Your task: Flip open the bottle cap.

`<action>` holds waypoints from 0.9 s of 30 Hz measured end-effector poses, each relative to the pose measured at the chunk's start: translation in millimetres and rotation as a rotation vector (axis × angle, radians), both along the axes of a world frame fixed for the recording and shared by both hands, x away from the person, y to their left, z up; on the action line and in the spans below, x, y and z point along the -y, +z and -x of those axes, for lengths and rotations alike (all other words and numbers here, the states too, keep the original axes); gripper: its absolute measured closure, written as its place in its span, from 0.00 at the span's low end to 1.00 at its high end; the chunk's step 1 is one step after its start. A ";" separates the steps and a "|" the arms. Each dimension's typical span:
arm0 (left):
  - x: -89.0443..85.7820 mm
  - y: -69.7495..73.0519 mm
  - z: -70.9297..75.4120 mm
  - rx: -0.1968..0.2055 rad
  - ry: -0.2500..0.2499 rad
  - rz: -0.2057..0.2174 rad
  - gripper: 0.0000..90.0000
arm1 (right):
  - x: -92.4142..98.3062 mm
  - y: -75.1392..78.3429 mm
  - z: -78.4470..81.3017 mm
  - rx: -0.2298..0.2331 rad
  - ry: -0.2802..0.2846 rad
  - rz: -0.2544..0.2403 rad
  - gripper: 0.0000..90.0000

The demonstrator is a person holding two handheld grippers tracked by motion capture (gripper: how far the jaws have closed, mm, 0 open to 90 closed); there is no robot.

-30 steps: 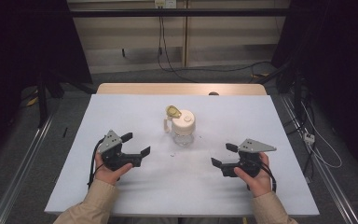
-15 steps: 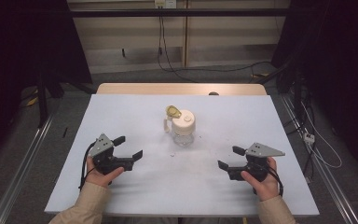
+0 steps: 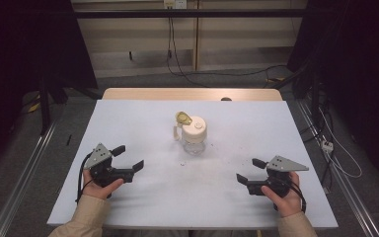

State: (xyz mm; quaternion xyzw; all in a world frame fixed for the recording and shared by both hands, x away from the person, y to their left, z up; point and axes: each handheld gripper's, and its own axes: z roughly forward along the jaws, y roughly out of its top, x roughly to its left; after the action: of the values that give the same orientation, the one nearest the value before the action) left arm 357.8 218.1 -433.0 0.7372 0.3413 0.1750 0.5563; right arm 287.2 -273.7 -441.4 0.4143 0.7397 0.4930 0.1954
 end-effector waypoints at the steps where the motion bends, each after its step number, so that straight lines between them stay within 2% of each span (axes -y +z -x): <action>1: -2.2 0.2 0.0 -0.001 0.002 0.001 0.07 | 1.1 -0.1 0.8 0.001 -0.003 0.001 0.17; 7: -9.3 2.2 2.8 -0.002 0.007 0.009 0.07 | 7.9 -2.0 5.9 0.001 -0.032 0.002 0.17; 12: -14.2 0.5 3.9 -0.019 0.007 0.009 0.07 | 9.6 -2.3 8.1 0.001 -0.032 0.008 0.17; 27: -22.2 -2.7 9.4 -0.030 -0.001 -0.002 0.07 | 10.0 -3.1 9.3 0.006 -0.027 0.016 0.17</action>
State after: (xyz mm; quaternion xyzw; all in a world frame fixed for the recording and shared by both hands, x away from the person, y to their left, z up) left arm 348.3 240.3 -435.7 0.7405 0.3489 0.1640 0.5505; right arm 277.8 -283.7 -444.5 0.4213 0.7374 0.4855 0.2076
